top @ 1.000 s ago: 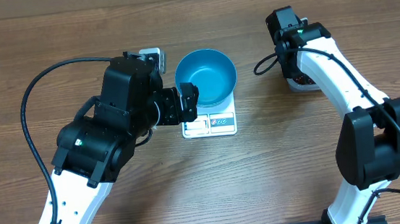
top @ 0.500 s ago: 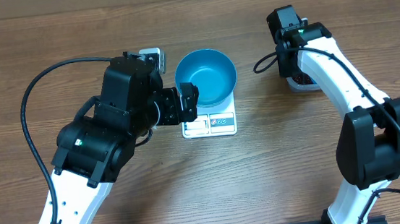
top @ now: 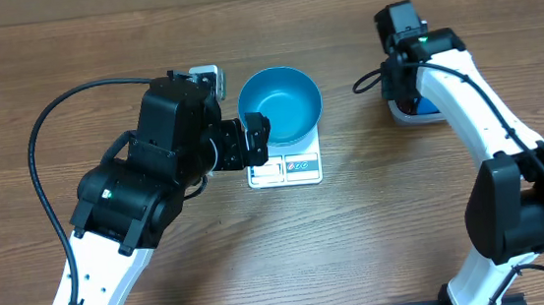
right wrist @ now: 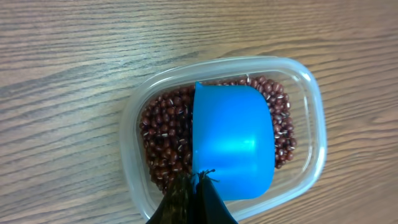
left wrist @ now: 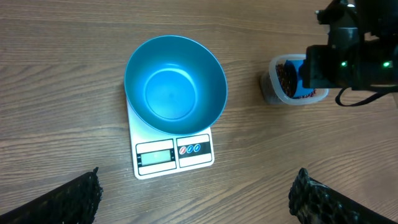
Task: Scoop item into bowl and weigh 150g on scale
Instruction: 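Drag the scoop through the beans toward the tub's right side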
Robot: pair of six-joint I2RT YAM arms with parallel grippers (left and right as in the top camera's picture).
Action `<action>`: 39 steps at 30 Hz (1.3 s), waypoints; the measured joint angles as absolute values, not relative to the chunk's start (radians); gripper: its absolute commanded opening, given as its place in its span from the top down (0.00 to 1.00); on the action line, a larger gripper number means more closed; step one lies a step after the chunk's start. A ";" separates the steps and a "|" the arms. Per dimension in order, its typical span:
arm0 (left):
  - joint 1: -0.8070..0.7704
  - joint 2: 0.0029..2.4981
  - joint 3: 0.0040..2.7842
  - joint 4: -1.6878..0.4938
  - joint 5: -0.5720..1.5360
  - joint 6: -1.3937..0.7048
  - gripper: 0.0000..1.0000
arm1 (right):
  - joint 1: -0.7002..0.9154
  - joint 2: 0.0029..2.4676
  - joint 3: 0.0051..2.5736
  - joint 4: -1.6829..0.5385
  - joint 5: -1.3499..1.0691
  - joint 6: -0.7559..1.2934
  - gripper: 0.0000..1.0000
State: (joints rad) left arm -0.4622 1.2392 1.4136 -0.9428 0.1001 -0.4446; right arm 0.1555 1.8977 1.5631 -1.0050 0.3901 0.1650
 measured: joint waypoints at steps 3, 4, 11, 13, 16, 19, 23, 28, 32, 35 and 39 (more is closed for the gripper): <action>-0.462 1.239 1.414 -0.943 0.100 -0.445 0.01 | 0.118 1.893 1.563 -1.002 0.331 0.170 0.96; -0.462 1.239 1.414 -0.943 0.100 -0.445 0.00 | 0.108 1.890 1.563 -1.001 0.313 0.171 0.96; -0.462 1.239 1.414 -0.943 0.100 -0.445 0.01 | 0.033 1.873 1.563 -0.996 0.169 0.173 0.96; -0.462 1.239 1.414 -0.943 0.100 -0.445 0.01 | 0.014 1.871 1.563 -0.995 0.133 0.173 0.96; -0.462 1.239 1.414 -0.943 0.100 -0.445 0.01 | -0.014 1.867 1.563 -0.995 0.075 0.173 0.96; -0.462 1.239 1.414 -0.943 0.100 -0.445 0.00 | -0.036 1.867 1.563 -0.995 0.023 0.170 0.96; -0.462 1.239 1.414 -0.943 0.100 -0.445 0.00 | -0.057 1.866 1.563 -0.995 -0.033 0.157 0.96; -0.462 1.239 1.414 -0.943 0.100 -0.445 0.00 | -0.059 1.866 1.563 -0.998 -0.081 0.156 0.96; -0.462 1.239 1.414 -0.943 0.100 -0.445 0.00 | -0.059 1.866 1.563 -1.002 -0.109 0.153 0.96; -0.462 1.239 1.414 -0.943 0.100 -0.445 0.00 | -0.059 1.866 1.563 -1.005 -0.117 0.153 0.96; -0.462 1.239 1.414 -0.943 0.100 -0.445 0.01 | -0.059 1.866 1.563 -1.013 -0.121 0.152 0.96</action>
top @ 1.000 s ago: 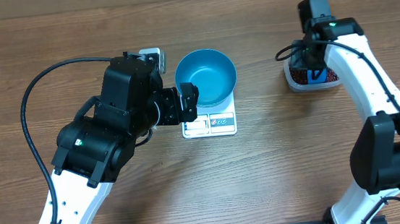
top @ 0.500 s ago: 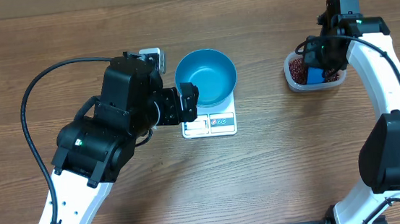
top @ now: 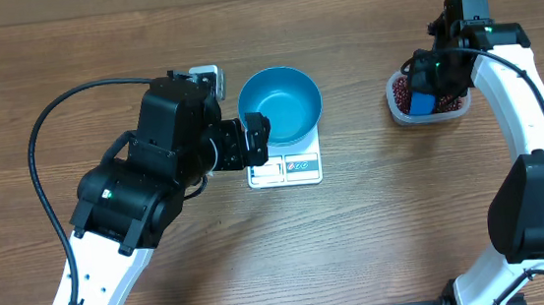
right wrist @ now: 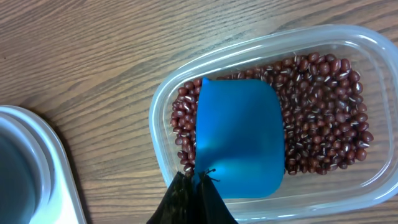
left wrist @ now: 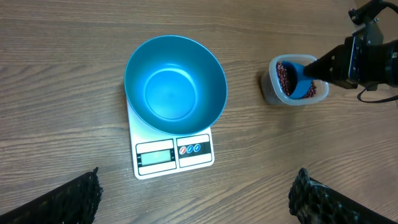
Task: Scoop item into bowl and weigh 150g on scale
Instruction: 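Drag the scoop through the beans toward the tub's right side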
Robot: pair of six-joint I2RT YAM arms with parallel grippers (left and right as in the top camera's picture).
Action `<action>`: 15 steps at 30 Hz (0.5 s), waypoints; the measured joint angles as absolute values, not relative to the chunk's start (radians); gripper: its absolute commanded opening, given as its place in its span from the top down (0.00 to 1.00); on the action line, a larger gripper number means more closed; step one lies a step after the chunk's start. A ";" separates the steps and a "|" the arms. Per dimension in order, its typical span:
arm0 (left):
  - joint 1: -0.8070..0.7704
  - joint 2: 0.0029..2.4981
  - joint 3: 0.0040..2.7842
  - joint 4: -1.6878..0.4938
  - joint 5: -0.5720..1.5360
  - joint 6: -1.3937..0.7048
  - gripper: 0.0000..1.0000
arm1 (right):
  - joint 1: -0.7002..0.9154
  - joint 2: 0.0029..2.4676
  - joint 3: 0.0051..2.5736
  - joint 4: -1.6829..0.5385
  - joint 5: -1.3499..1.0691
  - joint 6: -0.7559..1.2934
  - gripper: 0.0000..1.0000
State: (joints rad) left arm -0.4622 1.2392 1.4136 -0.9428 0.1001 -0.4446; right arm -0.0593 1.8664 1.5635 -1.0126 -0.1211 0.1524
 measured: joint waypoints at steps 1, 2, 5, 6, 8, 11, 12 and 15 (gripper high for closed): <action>-0.462 1.239 1.414 -0.943 0.100 -0.445 0.01 | -0.060 1.866 1.563 -1.014 -0.123 0.152 0.96; -0.462 1.239 1.414 -0.943 0.100 -0.445 0.00 | -0.062 1.866 1.563 -1.015 -0.123 0.153 0.96; -0.462 1.239 1.414 -0.943 0.100 -0.445 0.00 | -0.071 1.866 1.563 -1.016 -0.130 0.153 0.96; -0.462 1.239 1.414 -0.943 0.100 -0.445 0.00 | -0.073 1.866 1.563 -1.017 -0.132 0.152 0.96; -0.462 1.239 1.414 -0.943 0.100 -0.445 0.01 | -0.080 1.866 1.563 -1.020 -0.141 0.153 0.96; -0.462 1.239 1.414 -0.943 0.100 -0.445 0.00 | -0.088 1.866 1.563 -1.023 -0.157 0.153 0.96; -0.462 1.239 1.414 -0.943 0.100 -0.445 0.00 | -0.092 1.866 1.563 -1.023 -0.165 0.153 0.96; -0.462 1.239 1.414 -0.943 0.100 -0.445 0.00 | -0.105 1.866 1.563 -1.026 -0.183 0.152 0.96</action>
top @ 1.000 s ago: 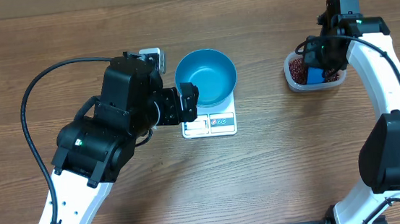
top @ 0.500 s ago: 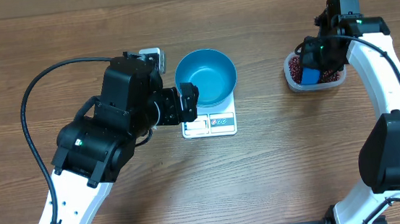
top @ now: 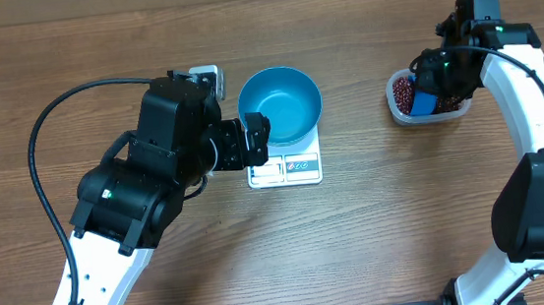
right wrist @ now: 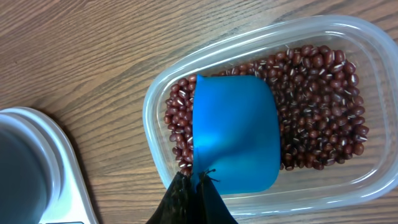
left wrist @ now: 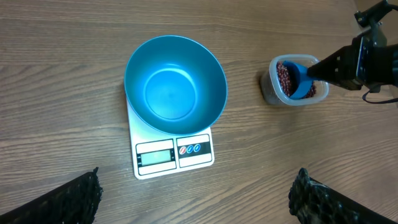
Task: Scoop item into bowl and weigh 150g on scale
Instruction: 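Drag the scoop through the beans toward the tub's right side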
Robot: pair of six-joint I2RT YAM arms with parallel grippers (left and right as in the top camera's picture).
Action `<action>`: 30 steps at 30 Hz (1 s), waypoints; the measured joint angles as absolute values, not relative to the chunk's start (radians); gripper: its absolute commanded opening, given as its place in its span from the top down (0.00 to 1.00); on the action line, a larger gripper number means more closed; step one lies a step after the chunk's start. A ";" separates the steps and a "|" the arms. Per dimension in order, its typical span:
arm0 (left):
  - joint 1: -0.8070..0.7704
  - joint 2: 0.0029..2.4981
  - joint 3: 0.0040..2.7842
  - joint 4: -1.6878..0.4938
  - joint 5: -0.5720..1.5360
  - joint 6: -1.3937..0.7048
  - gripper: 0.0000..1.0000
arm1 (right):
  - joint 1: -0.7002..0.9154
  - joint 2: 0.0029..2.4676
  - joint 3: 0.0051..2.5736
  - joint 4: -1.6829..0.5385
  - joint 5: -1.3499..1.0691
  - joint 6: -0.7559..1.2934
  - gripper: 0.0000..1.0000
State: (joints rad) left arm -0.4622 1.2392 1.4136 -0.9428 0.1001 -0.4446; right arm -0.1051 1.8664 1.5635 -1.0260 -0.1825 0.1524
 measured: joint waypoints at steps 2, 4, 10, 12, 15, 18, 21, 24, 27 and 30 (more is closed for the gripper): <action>-0.462 1.239 1.414 -0.943 0.100 -0.445 0.00 | -0.118 1.866 1.563 -1.032 -0.199 0.153 0.96; -0.462 1.239 1.414 -0.943 0.100 -0.445 0.00 | -0.128 1.866 1.563 -1.034 -0.215 0.153 0.96; -0.462 1.239 1.414 -0.943 0.100 -0.445 0.00 | -0.181 1.866 1.563 -1.053 -0.288 0.153 0.96; -0.462 1.239 1.414 -0.943 0.100 -0.445 0.01 | -0.197 1.866 1.563 -1.067 -0.308 0.154 0.96; -0.462 1.239 1.414 -0.943 0.100 -0.445 0.00 | -0.212 1.866 1.563 -1.080 -0.331 0.154 0.96; -0.462 1.239 1.414 -0.943 0.100 -0.445 0.00 | -0.216 1.866 1.563 -1.090 -0.340 0.154 0.96; -0.462 1.239 1.414 -0.943 0.100 -0.445 0.00 | -0.216 1.866 1.563 -1.093 -0.344 0.153 0.96; -0.462 1.239 1.414 -0.943 0.100 -0.445 0.00 | -0.216 1.866 1.563 -1.095 -0.345 0.153 0.96; -0.462 1.239 1.414 -0.943 0.100 -0.445 0.01 | -0.216 1.866 1.563 -1.098 -0.348 0.154 0.96; -0.462 1.239 1.414 -0.943 0.100 -0.445 0.00 | -0.216 1.866 1.563 -1.100 -0.350 0.154 0.96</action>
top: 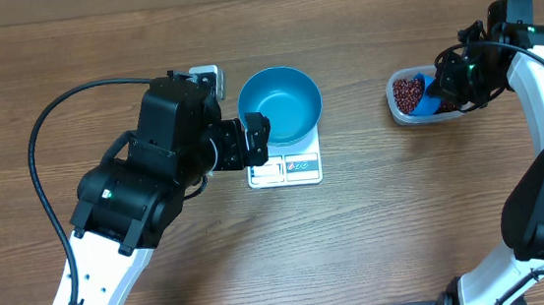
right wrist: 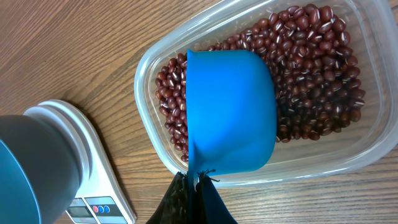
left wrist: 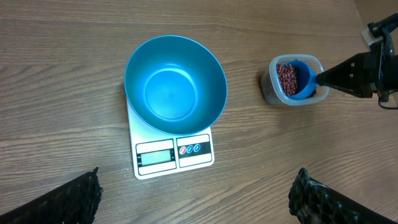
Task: Scoop item into bowl and weigh 150g on scale
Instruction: 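Drag the scoop through the beans toward the tub's right side, then tilt and lift the bean-filled scoop up out of the tub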
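An empty blue bowl (top: 280,102) sits on the white scale (top: 284,170) at mid-table; the left wrist view shows the bowl (left wrist: 175,93) and scale (left wrist: 173,156) too. A clear tub of red beans (right wrist: 311,81) stands at the right, seen from overhead as the tub (top: 407,96). My right gripper (right wrist: 194,180) is shut on the handle of a blue scoop (right wrist: 230,112), whose cup lies in the beans. My left gripper (left wrist: 193,205) hangs open near the scale with nothing between its fingers.
A wooden table (top: 378,232) carries everything. The left arm's black body (top: 155,173) sits just left of the scale. A small white object (top: 204,74) shows behind the left arm.
My right arm has swung further to the right and tilted, so the scoop points left into the tub. The scale and bowl now show in the right wrist view. The left arm is unmoved.
My right gripper held the blue scoop over the tub, its arm covering the tub from above. Then the arm stood to the tub's right with the scoop in the beans. It has kept shifting right while still gripping the scoop. The bowl stays empty.
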Robot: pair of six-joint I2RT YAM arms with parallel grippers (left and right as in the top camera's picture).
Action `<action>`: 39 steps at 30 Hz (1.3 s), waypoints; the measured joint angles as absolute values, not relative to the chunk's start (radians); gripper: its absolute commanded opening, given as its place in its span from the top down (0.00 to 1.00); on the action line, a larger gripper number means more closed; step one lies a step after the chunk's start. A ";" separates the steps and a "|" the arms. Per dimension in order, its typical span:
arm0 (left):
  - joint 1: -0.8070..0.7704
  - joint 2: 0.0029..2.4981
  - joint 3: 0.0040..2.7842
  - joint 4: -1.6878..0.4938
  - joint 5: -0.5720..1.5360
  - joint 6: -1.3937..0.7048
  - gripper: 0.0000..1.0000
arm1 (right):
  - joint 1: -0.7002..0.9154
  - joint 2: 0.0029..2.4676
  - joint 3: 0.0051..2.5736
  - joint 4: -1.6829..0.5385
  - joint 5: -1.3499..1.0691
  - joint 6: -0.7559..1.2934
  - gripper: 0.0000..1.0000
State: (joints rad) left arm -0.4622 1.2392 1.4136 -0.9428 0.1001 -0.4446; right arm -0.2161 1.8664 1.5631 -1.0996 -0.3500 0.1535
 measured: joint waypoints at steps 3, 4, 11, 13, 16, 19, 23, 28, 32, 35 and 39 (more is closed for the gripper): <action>-0.462 1.239 1.414 -0.943 0.100 -0.445 0.00 | -0.216 1.866 1.563 -1.100 -0.351 0.154 0.96; -0.462 1.239 1.414 -0.943 0.100 -0.445 0.00 | -0.216 1.866 1.563 -1.100 -0.352 0.154 0.96; -0.462 1.239 1.414 -0.943 0.100 -0.445 0.00 | -0.216 1.866 1.563 -1.100 -0.352 0.165 0.96; -0.462 1.239 1.414 -0.943 0.100 -0.445 0.00 | -0.216 1.866 1.563 -1.101 -0.353 0.166 0.96; -0.462 1.239 1.414 -0.943 0.100 -0.445 0.00 | -0.220 1.866 1.563 -1.102 -0.356 0.169 0.96; -0.462 1.239 1.414 -0.943 0.100 -0.445 0.00 | -0.236 1.866 1.563 -1.103 -0.367 0.177 0.96; -0.462 1.239 1.414 -0.943 0.100 -0.445 0.01 | -0.256 1.866 1.563 -1.106 -0.387 0.184 0.96; -0.462 1.239 1.414 -0.943 0.100 -0.445 0.00 | -0.279 1.866 1.563 -1.115 -0.405 0.184 0.96; -0.462 1.239 1.414 -0.943 0.100 -0.445 0.01 | -0.282 1.866 1.563 -1.118 -0.412 0.183 0.96; -0.462 1.239 1.414 -0.943 0.100 -0.445 0.00 | -0.282 1.866 1.563 -1.119 -0.413 0.183 0.96; -0.462 1.239 1.414 -0.943 0.100 -0.445 0.00 | -0.282 1.866 1.563 -1.119 -0.419 0.183 0.96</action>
